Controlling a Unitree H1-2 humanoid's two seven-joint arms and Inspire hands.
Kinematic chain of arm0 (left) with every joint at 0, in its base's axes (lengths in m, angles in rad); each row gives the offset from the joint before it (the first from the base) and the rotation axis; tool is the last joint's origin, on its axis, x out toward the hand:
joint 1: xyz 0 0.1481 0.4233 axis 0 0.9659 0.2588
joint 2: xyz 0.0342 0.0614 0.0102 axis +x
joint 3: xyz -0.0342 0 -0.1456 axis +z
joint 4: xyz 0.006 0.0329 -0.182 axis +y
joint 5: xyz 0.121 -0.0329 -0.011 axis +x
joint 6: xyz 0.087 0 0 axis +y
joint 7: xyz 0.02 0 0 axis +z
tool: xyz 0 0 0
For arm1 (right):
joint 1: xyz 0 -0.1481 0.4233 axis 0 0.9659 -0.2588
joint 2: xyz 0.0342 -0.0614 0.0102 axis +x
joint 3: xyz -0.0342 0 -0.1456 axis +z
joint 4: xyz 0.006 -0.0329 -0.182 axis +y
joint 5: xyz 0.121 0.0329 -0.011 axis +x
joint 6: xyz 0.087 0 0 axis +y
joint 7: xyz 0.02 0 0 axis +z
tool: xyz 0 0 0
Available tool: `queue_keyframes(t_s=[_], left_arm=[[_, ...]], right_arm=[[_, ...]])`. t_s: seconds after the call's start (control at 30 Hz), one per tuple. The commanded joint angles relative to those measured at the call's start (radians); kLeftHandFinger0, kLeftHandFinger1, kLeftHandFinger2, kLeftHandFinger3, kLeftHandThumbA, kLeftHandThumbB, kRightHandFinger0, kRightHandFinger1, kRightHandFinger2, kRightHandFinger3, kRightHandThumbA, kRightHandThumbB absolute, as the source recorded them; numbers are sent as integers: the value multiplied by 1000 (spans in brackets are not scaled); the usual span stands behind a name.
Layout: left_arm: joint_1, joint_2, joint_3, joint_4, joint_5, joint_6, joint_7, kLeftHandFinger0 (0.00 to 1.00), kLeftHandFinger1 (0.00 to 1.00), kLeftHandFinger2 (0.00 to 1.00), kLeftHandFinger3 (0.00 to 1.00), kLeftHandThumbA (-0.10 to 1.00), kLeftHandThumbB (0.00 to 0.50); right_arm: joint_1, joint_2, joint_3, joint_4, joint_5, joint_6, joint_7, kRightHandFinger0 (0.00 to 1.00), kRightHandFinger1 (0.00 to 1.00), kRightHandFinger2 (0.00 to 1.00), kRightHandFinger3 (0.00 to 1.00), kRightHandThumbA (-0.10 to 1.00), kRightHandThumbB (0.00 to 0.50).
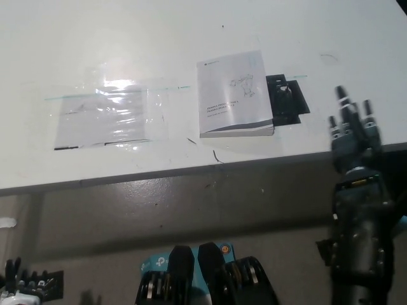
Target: The robot uses its right hand to slide under the cover of the book kept in the middle of the desk and open it
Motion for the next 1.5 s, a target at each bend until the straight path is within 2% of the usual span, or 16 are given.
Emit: queue_keyframes(t_s=[0.0, 0.07, 0.17, 0.23, 0.37, 0.63, 0.73, 0.83, 0.9, 1.13, 1.2, 1.23, 1.3, 1.33, 1.4, 1.47], left_arm=[[-16, 25, -10, 18, -14, -30, -3, 939, 976, 982, 1000, 1000, 55], [-17, 28, -12, 20, -17, -24, -13, 975, 1000, 1000, 1000, 1000, 65], [-16, 32, -20, 28, -11, -29, -16, 930, 999, 1000, 1000, 1000, 71], [-8, 22, -19, -1, -16, -24, -8, 910, 963, 987, 1000, 1000, 42], [-5, 19, -24, -1, -16, -30, -25, 1000, 1000, 1000, 1000, 1000, 40], [-7, 25, -22, -3, -12, -21, 11, 960, 982, 1000, 1000, 1000, 58], [-1, 26, -22, 2, -18, -16, -7, 1000, 1000, 1000, 1000, 1000, 55], [-3, 29, -21, 7, -17, -20, -5, 1000, 1000, 1000, 1000, 1000, 53], [-1, 30, -22, 4, -16, -13, 0, 992, 1000, 1000, 1000, 1000, 61], [12, 20, -28, -37, -9, -8, 11, 999, 1000, 1000, 1000, 1000, 35], [10, 21, -28, -35, -5, -9, 33, 972, 1000, 1000, 1000, 1000, 42], [15, 17, -33, -42, -4, -17, 16, 987, 1000, 1000, 1000, 1000, 28], [17, 15, -21, -50, -13, -4, 47, 897, 999, 1000, 1000, 1000, 61], [20, 14, -19, -54, -14, -2, 52, 901, 998, 1000, 1000, 1000, 64], [20, 18, -25, -43, -10, -7, 44, 896, 978, 1000, 1000, 1000, 58], [24, 21, -33, -33, 2, -25, 36, 844, 922, 959, 1000, 1000, 47]], right_arm=[[-11, 22, 26, -8, 18, 21, 59, 1000, 1000, 1000, 1000, 1000, 139], [-11, 28, 31, -7, 13, 21, 62, 1000, 1000, 1000, 1000, 1000, 137], [-13, 37, 44, 0, -2, 23, 58, 1000, 1000, 1000, 1000, 1000, 146], [-9, 41, 58, 2, -8, 25, 68, 1000, 1000, 1000, 1000, 1000, 147], [-14, 44, 77, 11, -9, 25, 82, 1000, 1000, 1000, 1000, 1000, 130], [-24, 56, 88, 24, -8, 21, 95, 1000, 1000, 1000, 1000, 1000, 116], [-26, 59, 95, 36, -10, 23, 101, 1000, 1000, 1000, 1000, 1000, 123], [-30, 61, 101, 51, -13, 22, 105, 1000, 1000, 1000, 1000, 1000, 137], [-30, 63, 102, 57, -9, 22, 111, 1000, 1000, 1000, 1000, 1000, 126], [-31, 71, 105, 80, -8, 13, 133, 1000, 1000, 1000, 1000, 1000, 127], [-32, 74, 102, 80, -8, 17, 125, 1000, 1000, 1000, 1000, 1000, 138], [-42, 67, 107, 100, -17, 9, 136, 1000, 1000, 1000, 1000, 1000, 143], [-54, 66, 103, 125, -15, 4, 142, 1000, 1000, 1000, 1000, 1000, 155], [-57, 65, 103, 135, -17, 0, 145, 1000, 1000, 1000, 1000, 1000, 160], [-64, 60, 107, 149, -23, -3, 155, 1000, 1000, 1000, 1000, 1000, 155], [-72, 61, 104, 167, -18, -3, 161, 1000, 1000, 1000, 1000, 1000, 163]])
